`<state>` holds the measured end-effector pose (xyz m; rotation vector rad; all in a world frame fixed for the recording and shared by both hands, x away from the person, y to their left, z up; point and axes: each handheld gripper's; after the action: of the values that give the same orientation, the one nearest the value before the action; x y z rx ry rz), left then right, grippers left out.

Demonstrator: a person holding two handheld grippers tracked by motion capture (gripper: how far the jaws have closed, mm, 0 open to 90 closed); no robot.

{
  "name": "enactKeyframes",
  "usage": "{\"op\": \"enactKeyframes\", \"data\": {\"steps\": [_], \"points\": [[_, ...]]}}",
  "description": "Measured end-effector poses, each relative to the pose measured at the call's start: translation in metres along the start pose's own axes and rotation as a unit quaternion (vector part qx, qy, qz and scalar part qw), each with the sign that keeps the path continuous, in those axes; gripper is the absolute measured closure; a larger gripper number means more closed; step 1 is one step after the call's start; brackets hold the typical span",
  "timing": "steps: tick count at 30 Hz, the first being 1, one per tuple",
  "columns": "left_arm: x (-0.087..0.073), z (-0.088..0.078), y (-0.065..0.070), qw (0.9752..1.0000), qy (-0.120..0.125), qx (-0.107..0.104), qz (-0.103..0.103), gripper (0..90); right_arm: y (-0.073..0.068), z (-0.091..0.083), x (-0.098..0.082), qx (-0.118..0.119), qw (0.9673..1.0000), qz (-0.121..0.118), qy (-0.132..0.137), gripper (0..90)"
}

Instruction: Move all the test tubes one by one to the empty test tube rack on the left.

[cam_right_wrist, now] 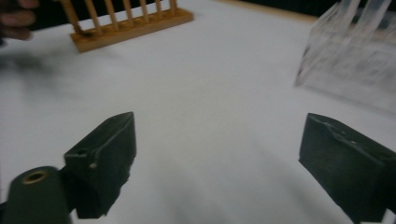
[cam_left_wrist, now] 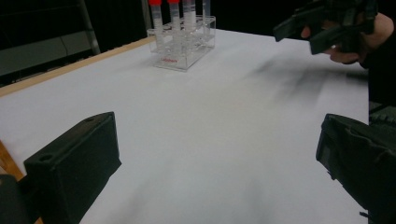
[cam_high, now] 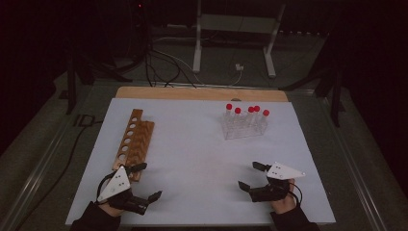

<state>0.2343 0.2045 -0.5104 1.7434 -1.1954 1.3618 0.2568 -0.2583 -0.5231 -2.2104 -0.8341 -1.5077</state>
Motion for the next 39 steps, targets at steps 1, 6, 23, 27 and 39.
{"op": "enactKeyframes", "data": {"steps": [1, 6, 23, 27, 39], "points": [[0.000, 0.000, -0.002, 1.0000, 0.005, -0.003, -0.003, 0.3, 0.001, 0.000, 0.000, 0.007, 0.9999, 0.001, -0.007, 0.6], [0.000, -0.001, -0.001, 1.0000, 0.001, -0.001, -0.003, 0.3, 0.004, -0.004, 0.002, -0.005, 0.9998, 0.013, -0.014, 0.0], [0.001, -0.001, 0.001, 0.9997, -0.002, -0.018, -0.018, 0.3, -0.001, 0.001, 0.003, -0.008, 0.9979, 0.010, -0.064, 0.0], [0.002, -0.001, 0.001, 0.9997, -0.001, -0.019, -0.015, 0.3, -0.008, 0.002, 0.010, 0.010, 0.9976, 0.001, -0.068, 0.0], [0.002, -0.003, 0.001, 0.9997, 0.007, -0.015, -0.017, 0.3, -0.003, -0.008, 0.054, 0.019, 0.9995, -0.011, -0.024, 0.0]]}}
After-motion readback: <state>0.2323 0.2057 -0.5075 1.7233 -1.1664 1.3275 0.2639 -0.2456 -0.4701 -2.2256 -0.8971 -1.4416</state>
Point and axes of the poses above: each handheld gripper's, and its own axes: z roughly forward along the jaws, x roughly out of its top, y roughly to its right, and after that the axes turned 10 degrees about -x, right-handed
